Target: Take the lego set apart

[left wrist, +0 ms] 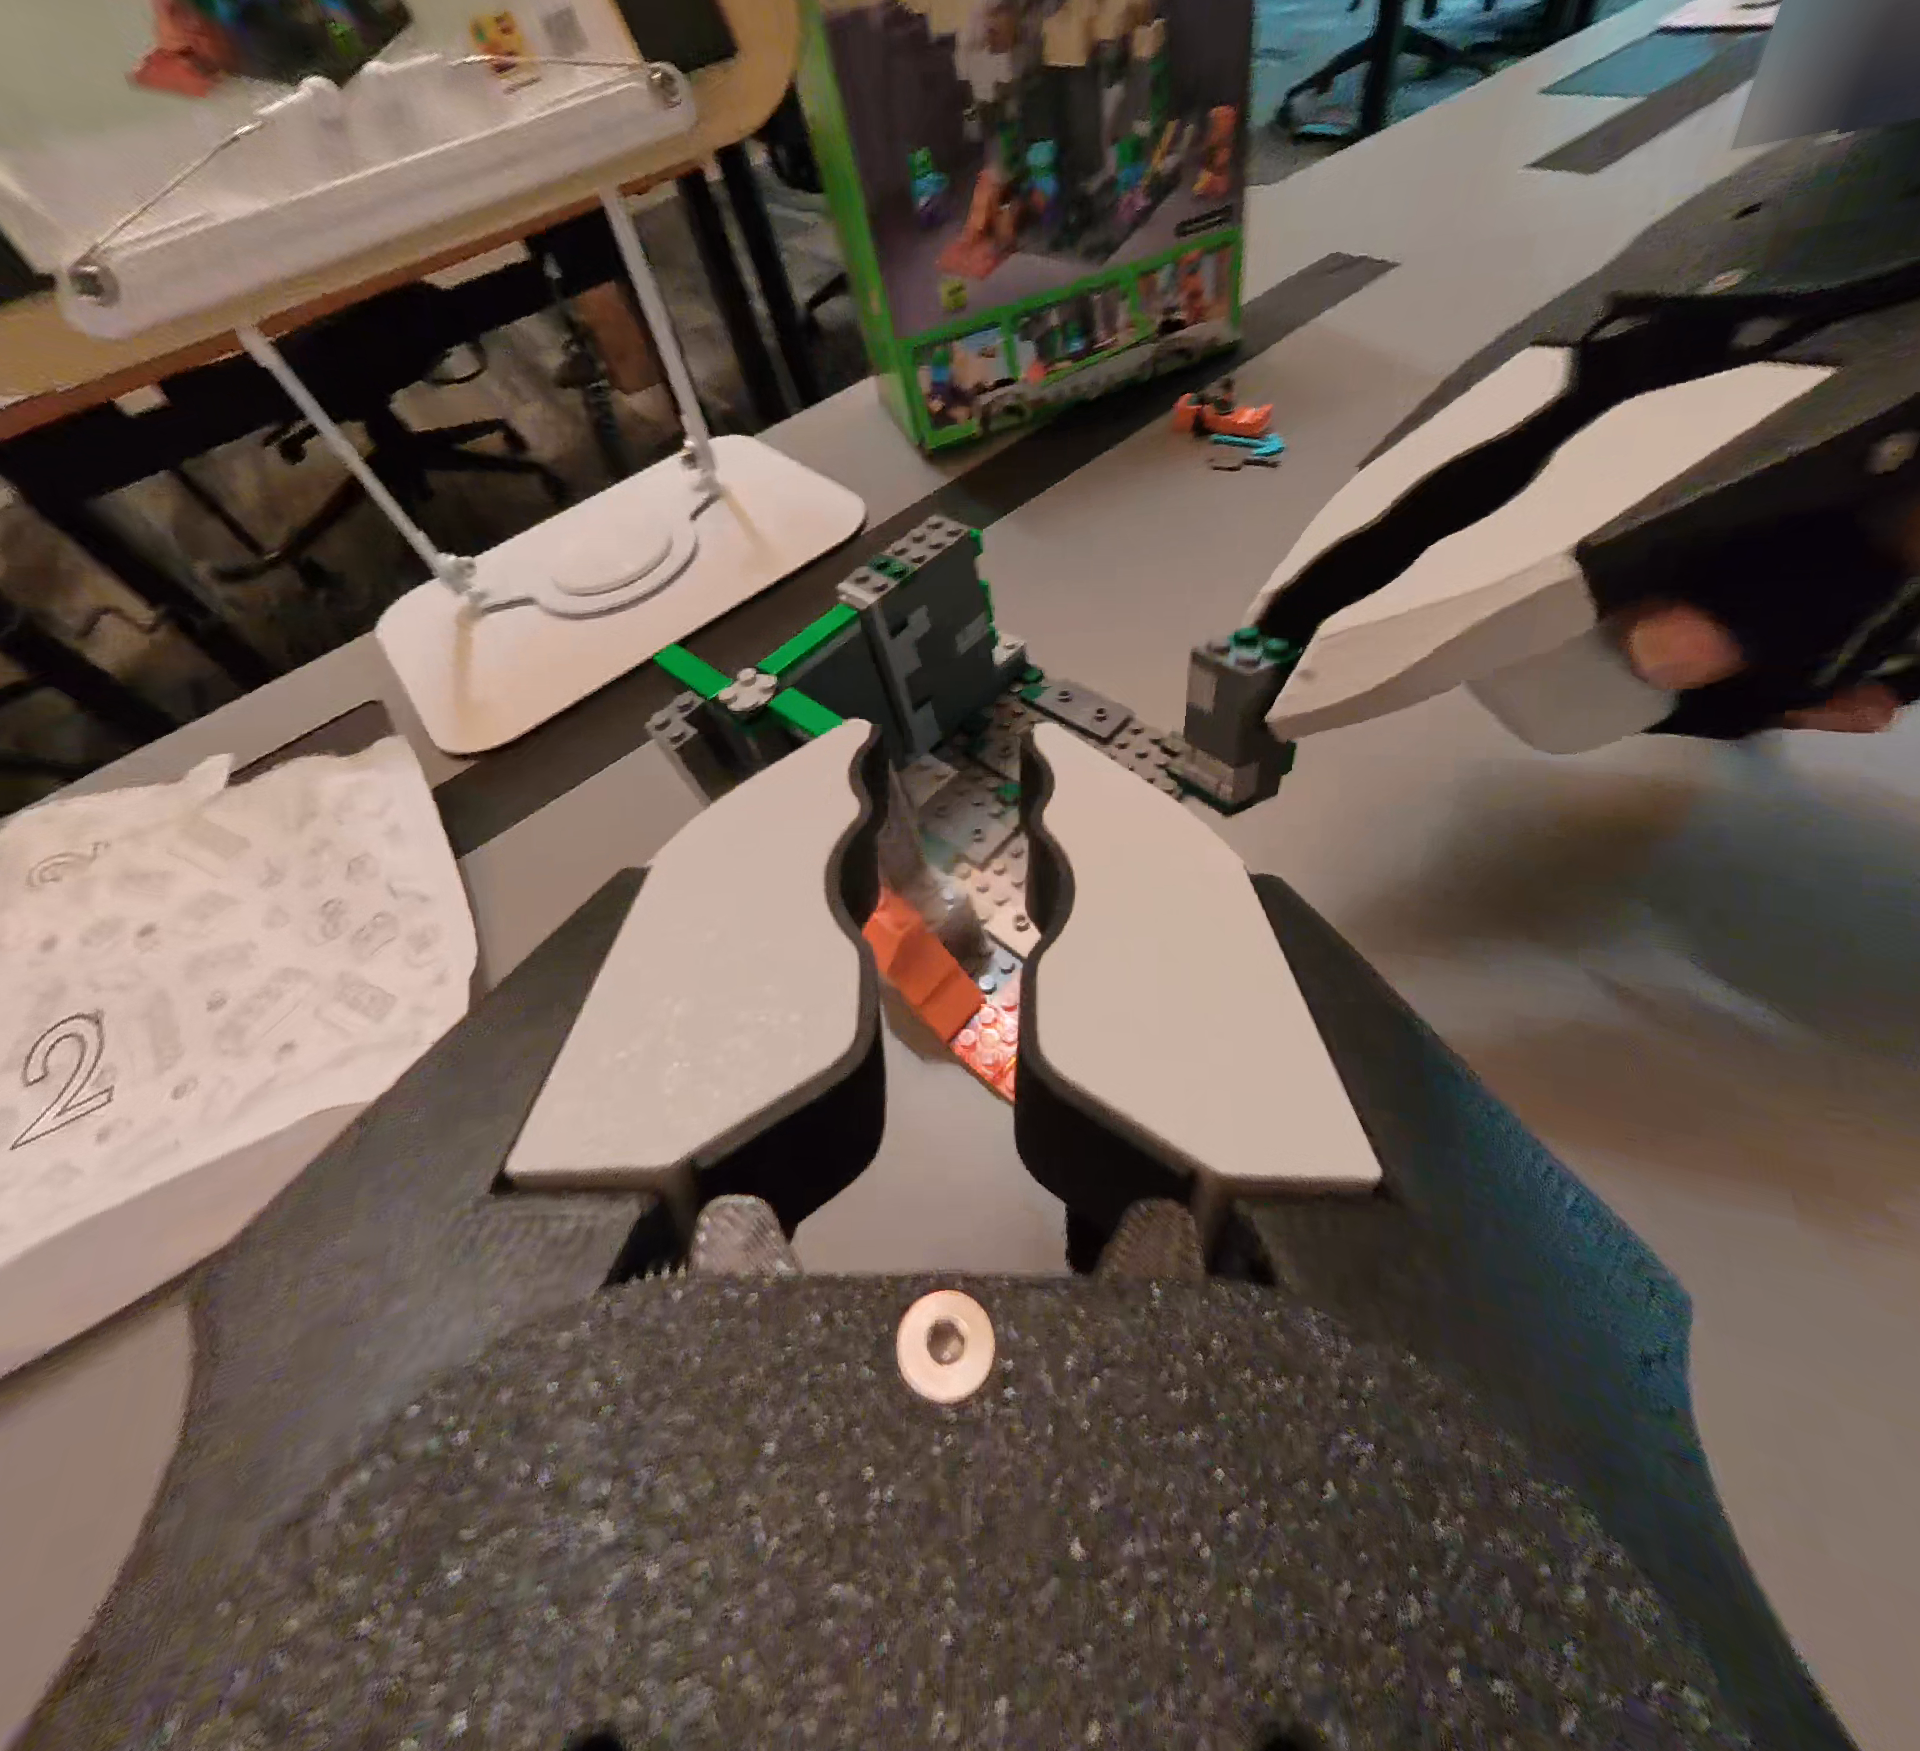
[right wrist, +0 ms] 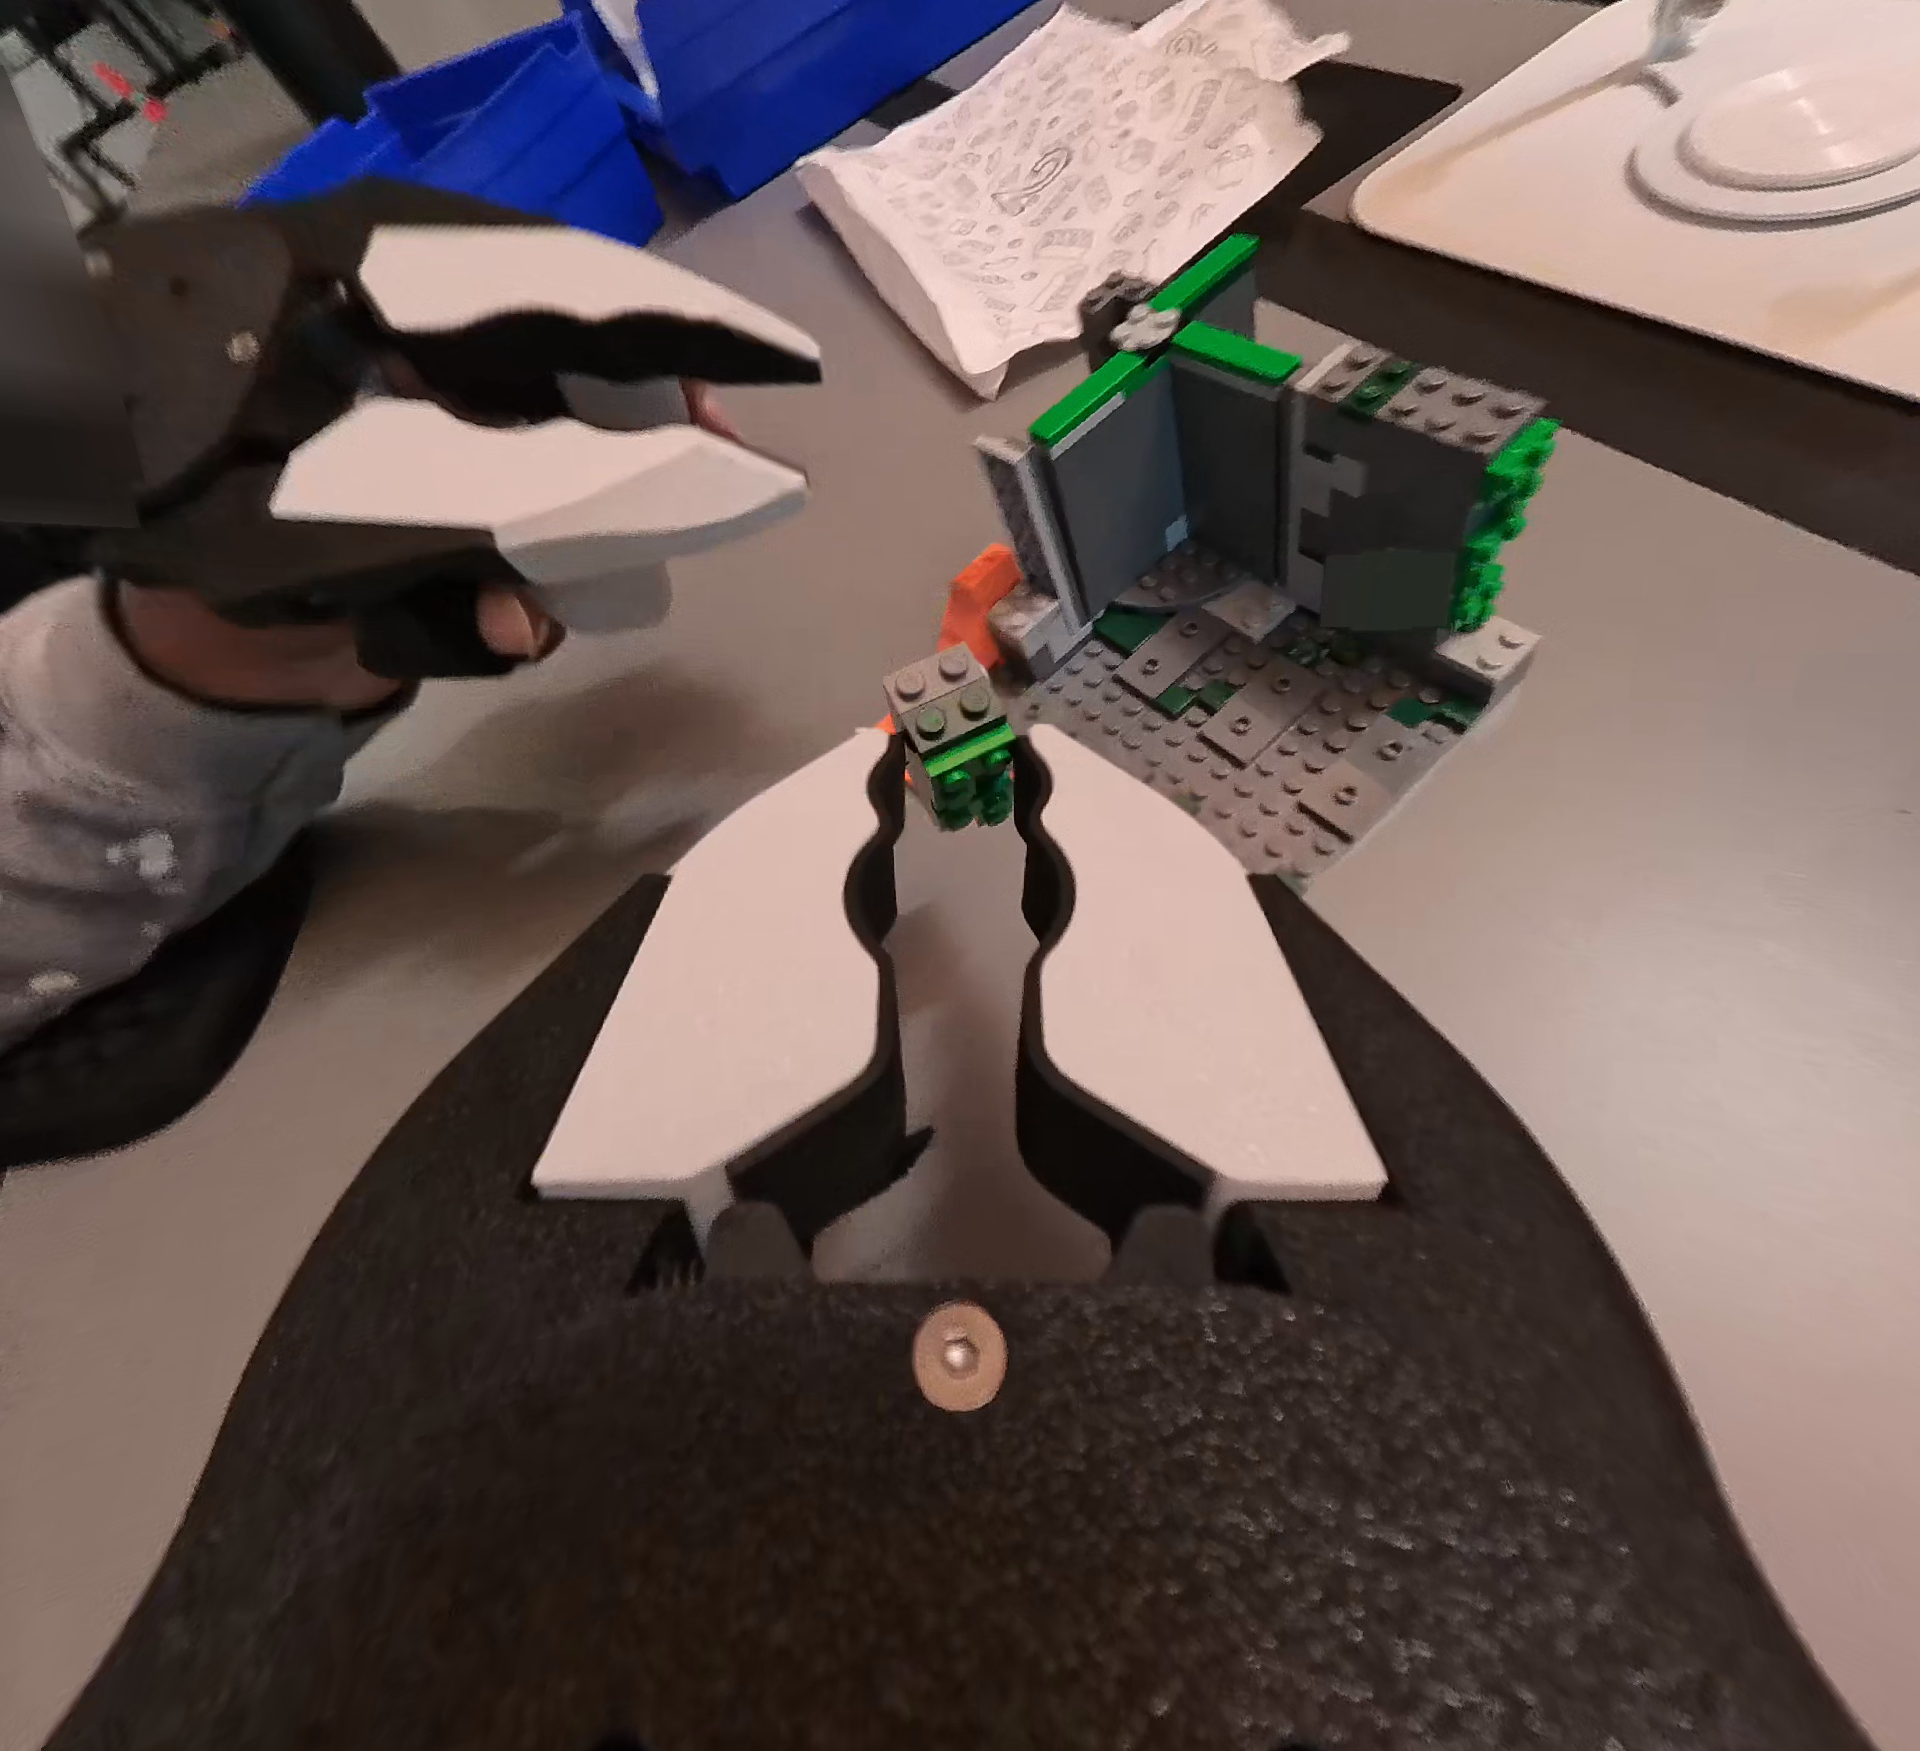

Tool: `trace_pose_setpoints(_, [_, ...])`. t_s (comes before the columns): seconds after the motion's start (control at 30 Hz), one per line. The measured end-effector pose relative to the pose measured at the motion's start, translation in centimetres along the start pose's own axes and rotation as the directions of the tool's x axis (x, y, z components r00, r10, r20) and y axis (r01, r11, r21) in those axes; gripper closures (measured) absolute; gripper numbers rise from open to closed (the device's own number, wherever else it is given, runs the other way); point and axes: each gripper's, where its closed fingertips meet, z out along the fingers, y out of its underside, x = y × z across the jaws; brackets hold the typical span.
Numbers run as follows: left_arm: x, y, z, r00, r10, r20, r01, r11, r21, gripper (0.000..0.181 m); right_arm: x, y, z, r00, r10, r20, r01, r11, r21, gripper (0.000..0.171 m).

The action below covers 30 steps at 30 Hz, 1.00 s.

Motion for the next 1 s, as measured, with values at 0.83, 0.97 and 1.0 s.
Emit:
trace_pose_setpoints(0.83, [-2.7,6.5,-0.2,0.996,0.022,-0.091,-0.039,0.983,-0.181,0.167,-4.6,5.4,5.0,0.875,-0.482,0.037,0.463,0.815,-0.349,0.151])
trace_pose_setpoints(0.97, [-2.4,6.5,-0.2,0.993,0.033,-0.11,-0.052,0.982,-0.182,0.167,-5.5,4.4,4.8,0.902,-0.425,0.074,0.428,0.864,-0.263,0.144])
trace_pose_setpoints(1.0, [-2.3,6.5,-0.2,0.993,0.034,-0.113,-0.054,0.982,-0.182,0.167,-5.7,4.1,4.7,0.906,-0.415,0.082,0.422,0.874,-0.242,0.144])
